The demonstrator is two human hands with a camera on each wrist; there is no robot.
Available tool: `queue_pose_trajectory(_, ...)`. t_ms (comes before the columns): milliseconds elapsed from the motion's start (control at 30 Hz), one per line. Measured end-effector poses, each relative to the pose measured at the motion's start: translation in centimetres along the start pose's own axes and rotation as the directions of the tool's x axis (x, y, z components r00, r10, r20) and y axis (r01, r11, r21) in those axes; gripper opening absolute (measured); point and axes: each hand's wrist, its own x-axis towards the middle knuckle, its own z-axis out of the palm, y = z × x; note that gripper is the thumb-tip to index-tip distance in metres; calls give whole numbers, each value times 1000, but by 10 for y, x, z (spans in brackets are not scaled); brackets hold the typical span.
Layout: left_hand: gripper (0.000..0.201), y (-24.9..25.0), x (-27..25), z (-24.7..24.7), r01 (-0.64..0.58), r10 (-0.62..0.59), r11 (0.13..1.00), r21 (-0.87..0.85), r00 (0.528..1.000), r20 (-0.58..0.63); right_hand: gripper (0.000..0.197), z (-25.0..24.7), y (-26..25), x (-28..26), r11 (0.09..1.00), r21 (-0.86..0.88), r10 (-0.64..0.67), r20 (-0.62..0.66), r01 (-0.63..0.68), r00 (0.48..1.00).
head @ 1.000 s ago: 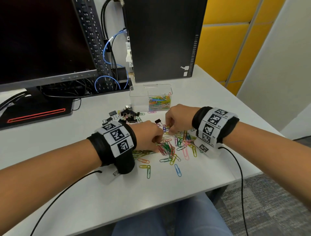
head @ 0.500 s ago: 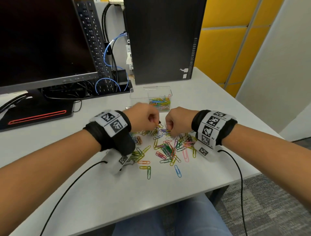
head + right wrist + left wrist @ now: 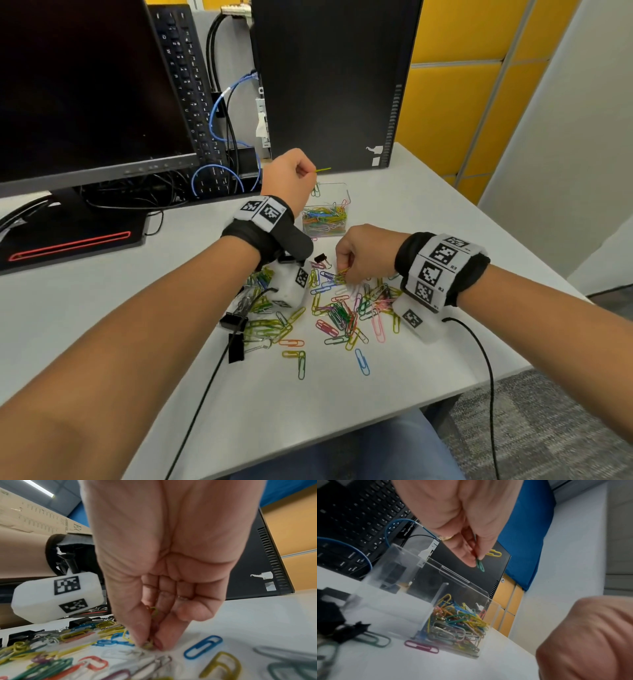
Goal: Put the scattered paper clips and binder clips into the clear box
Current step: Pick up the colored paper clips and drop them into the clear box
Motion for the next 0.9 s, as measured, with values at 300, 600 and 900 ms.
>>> queue_pose_trajectory(300,20,-10,1,10,-68,4,964,258,971,238,16,-26,9,2,986,166,32,-100,-15,994)
queue_pose_trajectory(600,33,-4,-8,-4,-208,-35,849,486,896,444,4,-62,10,22,957,284,108,-522,53,846)
queue_pose_trajectory(900,37,6,-22,-25,-306,-98,783,542,799,593,26,-56,0,46,995,90,70,-446,-33,892)
